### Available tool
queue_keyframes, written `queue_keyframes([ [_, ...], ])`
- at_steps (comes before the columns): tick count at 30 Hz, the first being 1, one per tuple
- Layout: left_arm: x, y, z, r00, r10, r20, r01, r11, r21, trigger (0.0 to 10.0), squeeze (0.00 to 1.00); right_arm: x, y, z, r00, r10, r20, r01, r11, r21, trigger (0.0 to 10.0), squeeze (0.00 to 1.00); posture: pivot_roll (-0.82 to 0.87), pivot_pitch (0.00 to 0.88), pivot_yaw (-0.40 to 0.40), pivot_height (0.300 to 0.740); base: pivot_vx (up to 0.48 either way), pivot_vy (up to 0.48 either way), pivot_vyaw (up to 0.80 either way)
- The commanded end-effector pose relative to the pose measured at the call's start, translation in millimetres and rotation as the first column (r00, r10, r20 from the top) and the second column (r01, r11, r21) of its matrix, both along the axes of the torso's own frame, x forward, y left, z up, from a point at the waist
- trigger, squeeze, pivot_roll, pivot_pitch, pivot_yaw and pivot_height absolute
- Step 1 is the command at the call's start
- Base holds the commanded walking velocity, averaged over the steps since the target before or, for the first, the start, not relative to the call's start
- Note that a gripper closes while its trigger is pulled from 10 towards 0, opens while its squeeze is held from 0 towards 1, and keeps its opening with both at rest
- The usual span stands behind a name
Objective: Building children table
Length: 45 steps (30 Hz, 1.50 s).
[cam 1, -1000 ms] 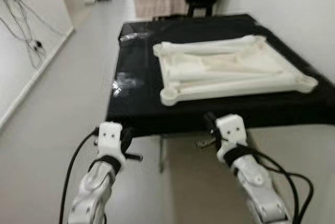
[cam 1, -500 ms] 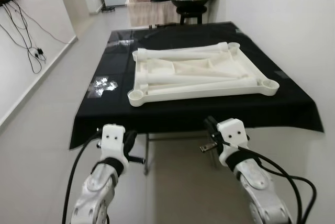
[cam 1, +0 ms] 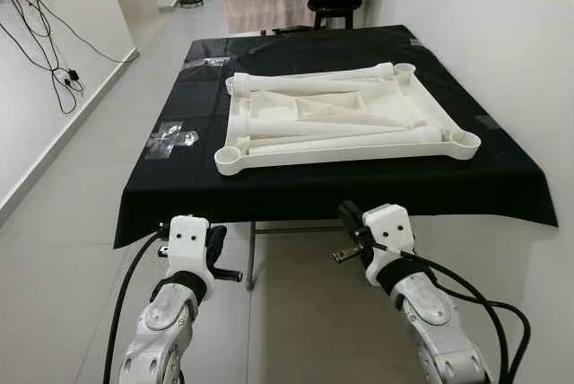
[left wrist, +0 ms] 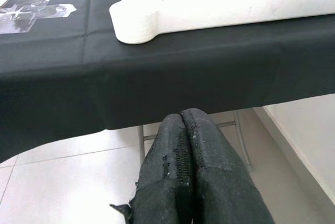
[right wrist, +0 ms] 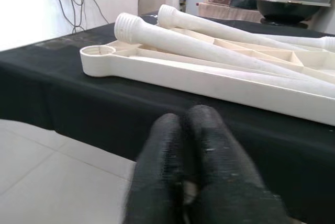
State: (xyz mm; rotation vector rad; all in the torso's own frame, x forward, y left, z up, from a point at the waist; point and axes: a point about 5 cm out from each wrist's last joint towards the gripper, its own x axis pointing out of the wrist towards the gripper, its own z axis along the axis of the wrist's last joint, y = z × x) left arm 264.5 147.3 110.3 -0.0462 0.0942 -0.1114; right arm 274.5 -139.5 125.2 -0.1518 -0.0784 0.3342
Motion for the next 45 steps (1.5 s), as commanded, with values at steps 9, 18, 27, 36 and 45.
queue_keyframes([
  [9,1.1,1.9,4,1.000,0.013,0.016,-0.013,1.000,0.020,10.0,0.00,1.9,-4.1,5,1.000,-0.022,0.020,0.021,0.999,0.042,10.0,1.00,-0.02,0.038,0.025,0.740,0.000,0.000,0.00],
  [18,1.8,0.3,8,0.999,-0.002,0.037,0.001,1.000,0.011,10.0,0.00,3.2,-6.3,6,0.999,-0.038,0.021,0.036,0.997,0.063,10.0,1.00,-0.02,0.038,0.026,0.740,0.000,0.000,0.00],
  [27,2.9,-4.5,15,0.996,-0.042,0.076,0.042,0.999,-0.007,10.0,0.00,8.8,-14.6,2,0.991,-0.121,-0.048,0.126,0.983,0.133,10.0,0.00,-0.02,0.041,0.029,0.740,0.123,0.000,0.00],
  [36,5.0,-5.5,21,0.994,-0.051,0.095,0.053,0.999,-0.010,10.0,0.00,12.0,-19.0,7,0.988,-0.149,-0.049,0.156,0.966,0.206,10.0,0.00,-0.02,0.041,0.030,0.740,0.368,0.000,-0.23],
  [45,6.9,-7.8,25,0.992,-0.068,0.109,0.070,0.998,-0.009,10.0,0.00,16.0,-18.2,18,0.990,-0.137,-0.018,0.137,0.967,0.215,10.0,0.00,-0.02,0.041,0.034,0.740,0.394,0.000,0.00],
])
